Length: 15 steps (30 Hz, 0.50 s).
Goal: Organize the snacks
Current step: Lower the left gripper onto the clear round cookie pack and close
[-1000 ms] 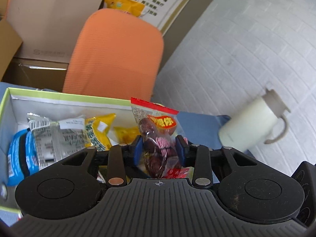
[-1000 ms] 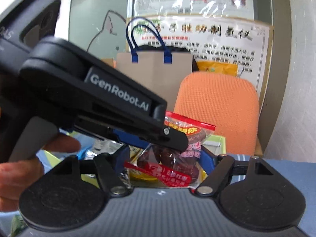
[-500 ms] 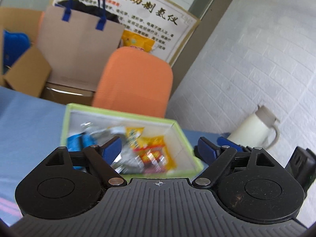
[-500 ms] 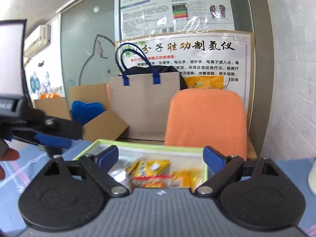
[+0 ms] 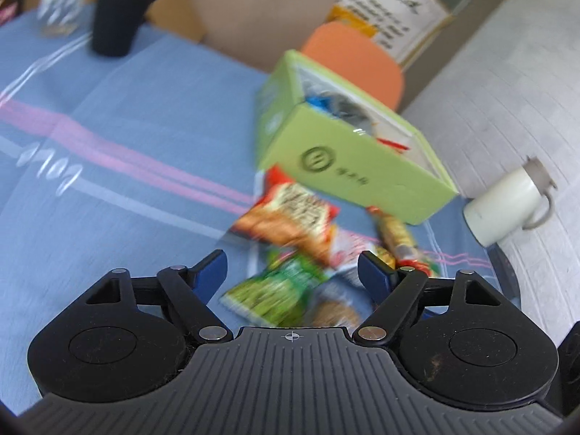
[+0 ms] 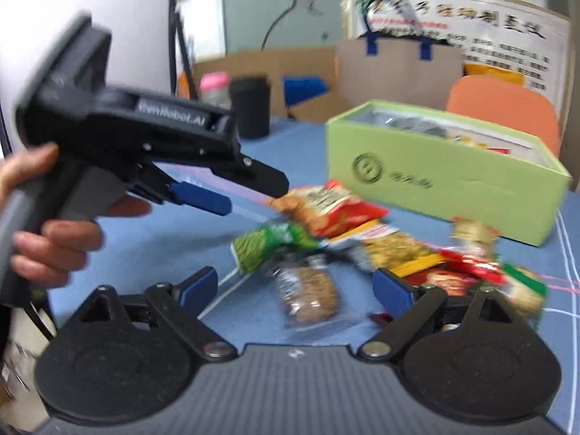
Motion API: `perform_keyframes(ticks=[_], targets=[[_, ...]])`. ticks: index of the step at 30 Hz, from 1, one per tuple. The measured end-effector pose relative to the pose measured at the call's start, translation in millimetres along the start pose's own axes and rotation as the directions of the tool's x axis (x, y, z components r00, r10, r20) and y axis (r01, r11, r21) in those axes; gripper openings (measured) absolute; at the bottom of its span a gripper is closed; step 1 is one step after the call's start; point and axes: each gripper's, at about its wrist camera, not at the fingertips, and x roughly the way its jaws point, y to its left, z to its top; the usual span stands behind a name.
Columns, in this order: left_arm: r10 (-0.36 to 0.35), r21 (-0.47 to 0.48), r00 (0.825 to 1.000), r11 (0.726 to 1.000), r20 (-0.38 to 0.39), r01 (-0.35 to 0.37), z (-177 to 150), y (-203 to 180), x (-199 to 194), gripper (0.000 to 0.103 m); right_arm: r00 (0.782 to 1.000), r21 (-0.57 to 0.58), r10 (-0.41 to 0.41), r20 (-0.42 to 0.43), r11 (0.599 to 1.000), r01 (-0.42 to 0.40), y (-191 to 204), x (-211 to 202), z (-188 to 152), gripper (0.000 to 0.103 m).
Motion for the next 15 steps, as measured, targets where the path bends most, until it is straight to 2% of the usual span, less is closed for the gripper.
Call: perform_keyframes(ticks=[2, 6, 11, 15], targets=[[-0.016, -0.023, 1.000, 1.000, 0.001, 0.016, -5, 9, -8, 0.066, 0.999, -0.018, -0.002, -0.038, 1.000, 0.001, 4, 17, 4, 0.093], [-0.034, 0.011, 0.999, 0.999, 0.006, 0.034, -15, 9, -21, 0.067, 0.995, 0.020, 0.037, -0.091, 0.999, -0.035, 2, 39, 4, 0.093], [-0.141, 0.000, 0.987, 0.990, -0.072, 0.141, -29, 2, -19, 0.066, 0.996, 0.026, 0.029, -0.085, 0.999, -0.027, 13, 27, -3, 0.093], [-0.160, 0.006, 0.980, 0.987, -0.119, 0.162, -34, -6, -7, 0.065, 0.997, 0.018, 0.006, -0.077, 1.000, -0.005, 21, 24, -9, 0.093]])
